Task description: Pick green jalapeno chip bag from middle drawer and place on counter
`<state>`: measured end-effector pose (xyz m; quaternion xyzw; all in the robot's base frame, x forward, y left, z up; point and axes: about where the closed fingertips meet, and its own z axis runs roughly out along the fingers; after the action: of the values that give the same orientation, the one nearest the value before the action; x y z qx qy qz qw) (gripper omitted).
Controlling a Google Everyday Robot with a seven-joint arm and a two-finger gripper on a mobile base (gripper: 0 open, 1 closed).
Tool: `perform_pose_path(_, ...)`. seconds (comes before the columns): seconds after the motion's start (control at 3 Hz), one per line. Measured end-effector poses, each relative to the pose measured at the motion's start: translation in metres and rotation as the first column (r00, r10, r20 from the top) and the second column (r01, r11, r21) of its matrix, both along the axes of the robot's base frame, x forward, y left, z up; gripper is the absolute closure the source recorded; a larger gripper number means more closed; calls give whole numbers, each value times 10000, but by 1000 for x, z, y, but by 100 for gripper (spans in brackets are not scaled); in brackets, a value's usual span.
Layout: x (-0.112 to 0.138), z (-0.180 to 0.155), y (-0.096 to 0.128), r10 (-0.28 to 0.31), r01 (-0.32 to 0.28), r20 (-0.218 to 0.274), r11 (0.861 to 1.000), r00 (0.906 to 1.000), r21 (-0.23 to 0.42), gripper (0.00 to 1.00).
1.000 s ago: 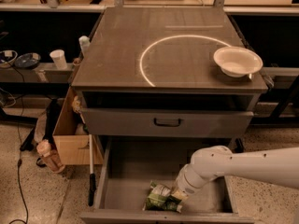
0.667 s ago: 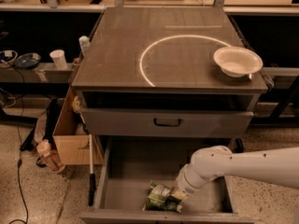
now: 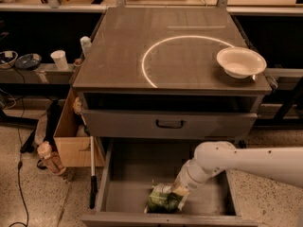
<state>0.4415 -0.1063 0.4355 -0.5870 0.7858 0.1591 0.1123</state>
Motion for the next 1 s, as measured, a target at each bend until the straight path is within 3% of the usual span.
perform_pose_path(0.33,37,22,-1,143,-149,155,9992,9998,373,100)
perform_pose_path(0.67,102,84,-19,800,-889,674,9858,9945,1424,100)
perform_pose_path(1.0,95,89,-17,785,-891,740,9842,9942,1527,100)
